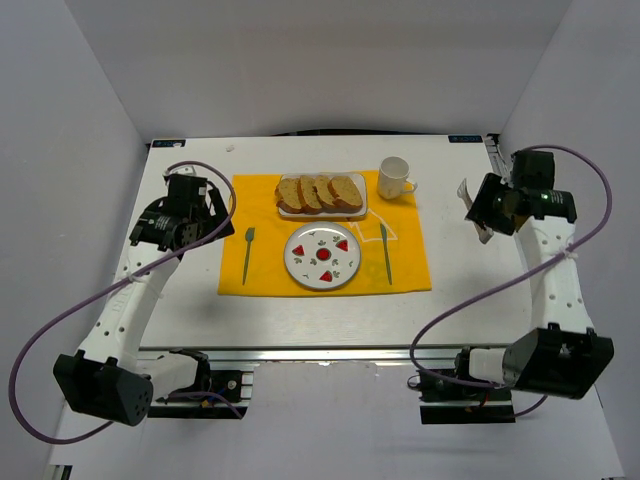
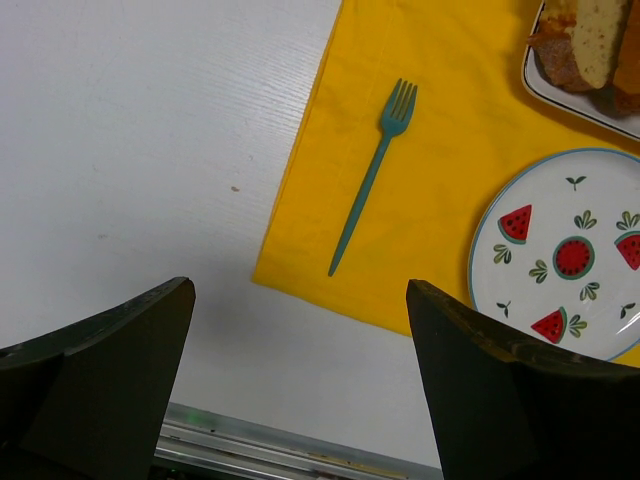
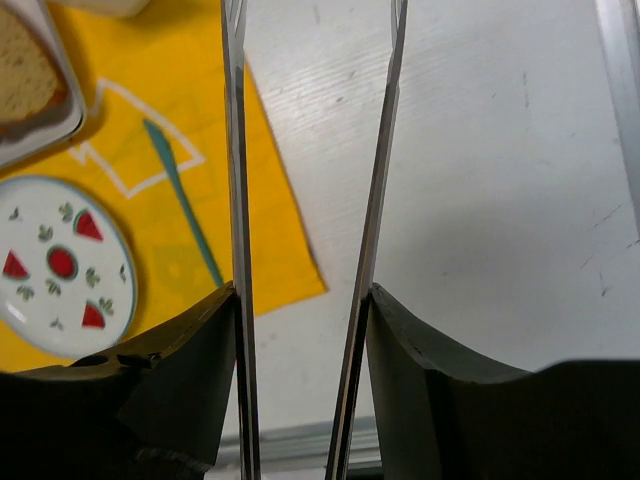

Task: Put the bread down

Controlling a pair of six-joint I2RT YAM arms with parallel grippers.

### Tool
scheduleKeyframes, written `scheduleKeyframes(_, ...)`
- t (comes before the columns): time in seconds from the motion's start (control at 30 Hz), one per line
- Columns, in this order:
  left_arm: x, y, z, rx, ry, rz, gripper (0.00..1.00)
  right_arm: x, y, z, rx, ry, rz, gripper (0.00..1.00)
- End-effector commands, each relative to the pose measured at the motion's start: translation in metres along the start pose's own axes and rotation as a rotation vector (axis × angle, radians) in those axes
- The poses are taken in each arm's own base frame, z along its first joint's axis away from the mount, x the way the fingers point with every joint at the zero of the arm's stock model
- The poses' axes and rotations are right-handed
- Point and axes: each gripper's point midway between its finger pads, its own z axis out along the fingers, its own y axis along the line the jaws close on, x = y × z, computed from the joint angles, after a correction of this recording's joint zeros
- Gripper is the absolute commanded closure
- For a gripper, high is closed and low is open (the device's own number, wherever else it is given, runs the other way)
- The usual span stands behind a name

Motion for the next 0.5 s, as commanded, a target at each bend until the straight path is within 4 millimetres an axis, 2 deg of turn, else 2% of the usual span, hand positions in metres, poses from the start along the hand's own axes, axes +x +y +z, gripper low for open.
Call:
scheduleKeyframes(0.0,-0.020,-0.007,-0.011,0.033,-0.059,-0.001,0.02,0.022,0.024,-0.039,-0.119,0.049,-0.027,0.44)
scheduleKeyframes(0.07,-0.022,-0.006,-0.014,0.035,-0.070,-0.002,0.02,0.029,0.040,-0.051,-0.184,0.062,-0.030,0.43)
scheduleKeyframes(0.23,-0.024,-0.004,-0.020,0.035,-0.078,-0.005,0.02,0.034,0.080,-0.077,-0.292,0.046,-0.098,0.44)
scheduleKeyframes(0.27,-0.024,-0.003,-0.021,0.034,-0.079,-0.003,0.02,0.036,0.098,-0.085,-0.336,0.043,-0.131,0.45)
scheduleKeyframes(0.33,-0.024,-0.001,-0.025,0.033,-0.087,-0.006,0.02,0.036,0.119,-0.084,-0.366,0.049,-0.169,0.46)
scheduleKeyframes(0.37,-0.024,0.000,-0.027,0.031,-0.088,-0.006,0.02,0.039,0.140,-0.092,-0.412,0.045,-0.213,0.46)
scheduleKeyframes(0.4,-0.025,0.001,-0.029,0.031,-0.094,-0.006,0.02,0.037,0.152,-0.084,-0.412,0.047,-0.233,0.46)
scheduleKeyframes(0.47,-0.024,0.003,-0.031,0.026,-0.090,-0.001,0.02,0.046,0.177,-0.083,-0.446,0.054,-0.307,0.46)
